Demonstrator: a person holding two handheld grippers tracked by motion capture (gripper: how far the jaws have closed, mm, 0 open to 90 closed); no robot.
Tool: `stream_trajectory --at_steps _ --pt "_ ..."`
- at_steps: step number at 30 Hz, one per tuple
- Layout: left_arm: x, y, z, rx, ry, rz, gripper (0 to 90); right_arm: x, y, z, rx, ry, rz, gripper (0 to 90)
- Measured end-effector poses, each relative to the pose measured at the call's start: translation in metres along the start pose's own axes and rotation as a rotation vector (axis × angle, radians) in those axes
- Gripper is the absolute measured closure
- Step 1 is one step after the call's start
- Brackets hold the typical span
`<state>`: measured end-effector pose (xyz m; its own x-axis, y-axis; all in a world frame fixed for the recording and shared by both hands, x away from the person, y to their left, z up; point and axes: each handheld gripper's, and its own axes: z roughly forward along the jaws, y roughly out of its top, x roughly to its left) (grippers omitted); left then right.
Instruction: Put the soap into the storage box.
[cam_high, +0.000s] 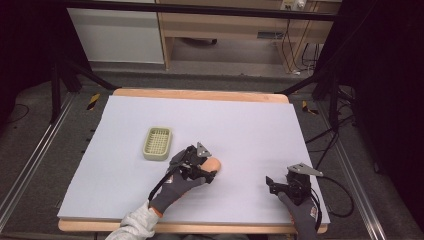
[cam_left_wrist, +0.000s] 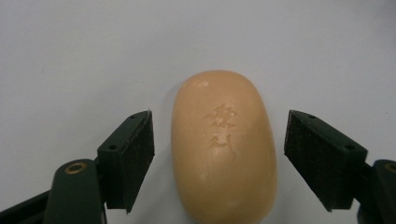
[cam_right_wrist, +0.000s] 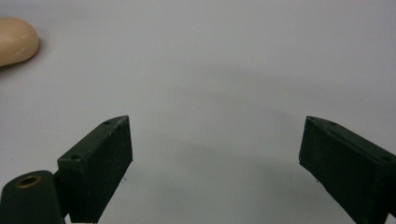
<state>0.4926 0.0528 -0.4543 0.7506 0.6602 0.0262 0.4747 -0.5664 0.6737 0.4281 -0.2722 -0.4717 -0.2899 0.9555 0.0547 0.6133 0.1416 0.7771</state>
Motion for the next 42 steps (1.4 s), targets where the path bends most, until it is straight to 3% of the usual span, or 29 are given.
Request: stream_trajectory --at_steps 23,42 --pt "0.0 -0.002 0.019 0.067 -0.023 0.008 28.9 0.0 0.0 0.001 0.009 -0.003 -0.002 10.0" --pt "-0.001 -0.002 0.02 0.071 -0.014 0.01 30.9 0.001 0.0 0.002 0.014 -0.001 0.0 9.9"
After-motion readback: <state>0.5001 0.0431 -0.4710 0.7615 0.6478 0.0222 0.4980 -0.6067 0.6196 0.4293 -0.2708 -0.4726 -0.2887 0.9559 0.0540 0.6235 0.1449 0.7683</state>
